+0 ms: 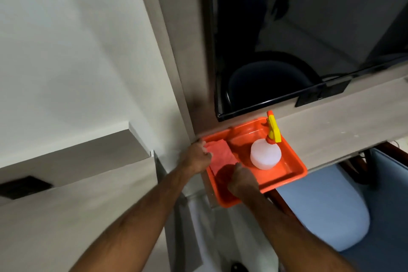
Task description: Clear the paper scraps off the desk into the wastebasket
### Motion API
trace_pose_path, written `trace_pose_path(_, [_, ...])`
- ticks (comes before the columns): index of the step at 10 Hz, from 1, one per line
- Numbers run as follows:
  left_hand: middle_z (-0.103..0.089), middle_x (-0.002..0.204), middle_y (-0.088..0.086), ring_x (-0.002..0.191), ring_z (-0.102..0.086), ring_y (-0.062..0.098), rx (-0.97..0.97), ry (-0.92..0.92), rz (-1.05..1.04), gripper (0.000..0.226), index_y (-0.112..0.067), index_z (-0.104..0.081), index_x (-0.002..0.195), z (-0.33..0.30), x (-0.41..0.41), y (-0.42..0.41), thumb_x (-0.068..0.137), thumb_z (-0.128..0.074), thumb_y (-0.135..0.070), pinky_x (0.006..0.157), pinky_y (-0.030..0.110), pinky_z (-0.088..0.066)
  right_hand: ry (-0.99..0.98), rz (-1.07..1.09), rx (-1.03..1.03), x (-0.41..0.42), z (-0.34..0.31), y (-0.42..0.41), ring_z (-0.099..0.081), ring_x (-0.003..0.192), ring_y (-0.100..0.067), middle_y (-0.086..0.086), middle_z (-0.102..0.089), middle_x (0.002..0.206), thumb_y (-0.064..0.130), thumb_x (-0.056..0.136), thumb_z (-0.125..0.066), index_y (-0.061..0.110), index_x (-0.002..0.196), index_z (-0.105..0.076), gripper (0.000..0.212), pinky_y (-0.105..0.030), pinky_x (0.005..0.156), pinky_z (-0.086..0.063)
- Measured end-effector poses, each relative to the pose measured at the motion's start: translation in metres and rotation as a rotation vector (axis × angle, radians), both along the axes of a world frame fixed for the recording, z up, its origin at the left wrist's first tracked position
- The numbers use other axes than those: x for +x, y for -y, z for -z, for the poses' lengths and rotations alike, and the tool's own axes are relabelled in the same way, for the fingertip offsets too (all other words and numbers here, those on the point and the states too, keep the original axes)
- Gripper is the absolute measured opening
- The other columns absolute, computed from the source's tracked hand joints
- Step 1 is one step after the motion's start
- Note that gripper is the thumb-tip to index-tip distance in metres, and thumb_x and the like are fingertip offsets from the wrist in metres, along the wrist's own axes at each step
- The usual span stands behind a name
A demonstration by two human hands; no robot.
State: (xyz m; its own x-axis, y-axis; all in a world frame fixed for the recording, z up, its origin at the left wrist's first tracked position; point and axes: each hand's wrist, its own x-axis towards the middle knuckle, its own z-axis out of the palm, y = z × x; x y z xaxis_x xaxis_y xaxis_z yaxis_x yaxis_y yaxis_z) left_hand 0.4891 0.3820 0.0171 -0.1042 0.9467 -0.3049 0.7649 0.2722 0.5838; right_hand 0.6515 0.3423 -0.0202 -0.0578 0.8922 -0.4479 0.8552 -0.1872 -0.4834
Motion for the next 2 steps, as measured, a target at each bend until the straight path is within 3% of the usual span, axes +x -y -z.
trace_pose_path(1, [-0.073,0.115,0.016,0.108,-0.067,0.031,0.057,-0.008,0.038,0.032,0.001,-0.065,0.115,-0.026,-0.021,0.033,0.092,-0.059,-0.022,0.093,0.036,-0.052,0.242,-0.098,-0.001,-0.004,-0.015,0.002,-0.057,0.123,-0.027,-0.010,-0.058,0.133,0.038,0.092,-0.058,0.015,0.135,-0.052,0.048,-0.035,0.099,-0.049])
trace_pose_path(2, [-0.067,0.124,0.019,0.118,-0.062,0.031,0.165,-0.117,-0.011,0.035,0.001,-0.063,0.118,-0.060,-0.062,0.069,0.096,-0.054,-0.025,0.100,0.038,-0.049,0.491,-0.160,0.180,-0.024,-0.051,0.015,-0.060,0.116,-0.028,-0.007,-0.059,0.126,0.039,0.090,-0.058,0.020,0.123,-0.063,0.038,-0.039,0.091,-0.054])
